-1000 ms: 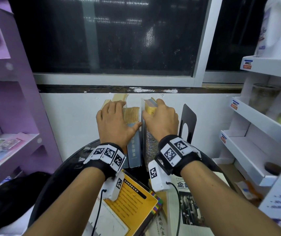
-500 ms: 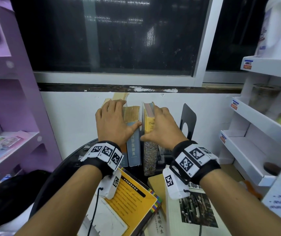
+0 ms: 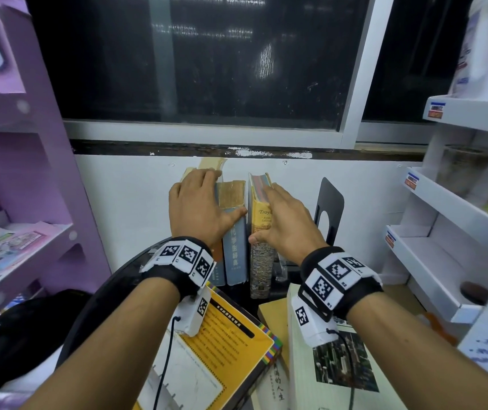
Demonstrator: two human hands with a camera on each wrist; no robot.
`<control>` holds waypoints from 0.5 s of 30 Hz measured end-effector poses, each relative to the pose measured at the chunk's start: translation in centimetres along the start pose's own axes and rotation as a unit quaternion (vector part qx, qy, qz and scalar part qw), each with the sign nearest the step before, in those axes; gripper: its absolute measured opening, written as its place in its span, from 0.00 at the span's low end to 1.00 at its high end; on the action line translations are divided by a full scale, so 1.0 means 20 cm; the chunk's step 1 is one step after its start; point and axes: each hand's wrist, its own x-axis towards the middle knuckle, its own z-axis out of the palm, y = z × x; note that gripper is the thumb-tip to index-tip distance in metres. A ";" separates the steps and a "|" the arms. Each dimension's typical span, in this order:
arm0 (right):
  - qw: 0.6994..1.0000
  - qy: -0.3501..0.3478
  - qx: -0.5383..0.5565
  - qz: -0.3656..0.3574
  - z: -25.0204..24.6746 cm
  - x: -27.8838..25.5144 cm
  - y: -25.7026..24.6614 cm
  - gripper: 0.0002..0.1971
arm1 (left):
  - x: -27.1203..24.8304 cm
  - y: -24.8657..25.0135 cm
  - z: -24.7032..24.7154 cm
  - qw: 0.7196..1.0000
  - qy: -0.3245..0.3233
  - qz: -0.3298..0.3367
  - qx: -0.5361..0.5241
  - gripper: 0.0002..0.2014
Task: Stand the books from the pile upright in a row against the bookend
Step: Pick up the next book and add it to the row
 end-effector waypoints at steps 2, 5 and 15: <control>1.000 -0.002 -0.024 -0.004 0.01 0.02 0.00 0.48 | 0.00 0.01 0.01 1.000 0.008 -0.007 0.000 0.35; 1.000 0.001 -0.028 -0.010 0.02 0.05 0.01 0.46 | 0.00 0.02 0.03 1.000 0.018 -0.014 -0.004 0.35; 1.000 -0.003 0.002 -0.022 0.00 0.14 0.02 0.43 | 0.01 0.02 0.04 1.000 0.024 -0.018 -0.008 0.36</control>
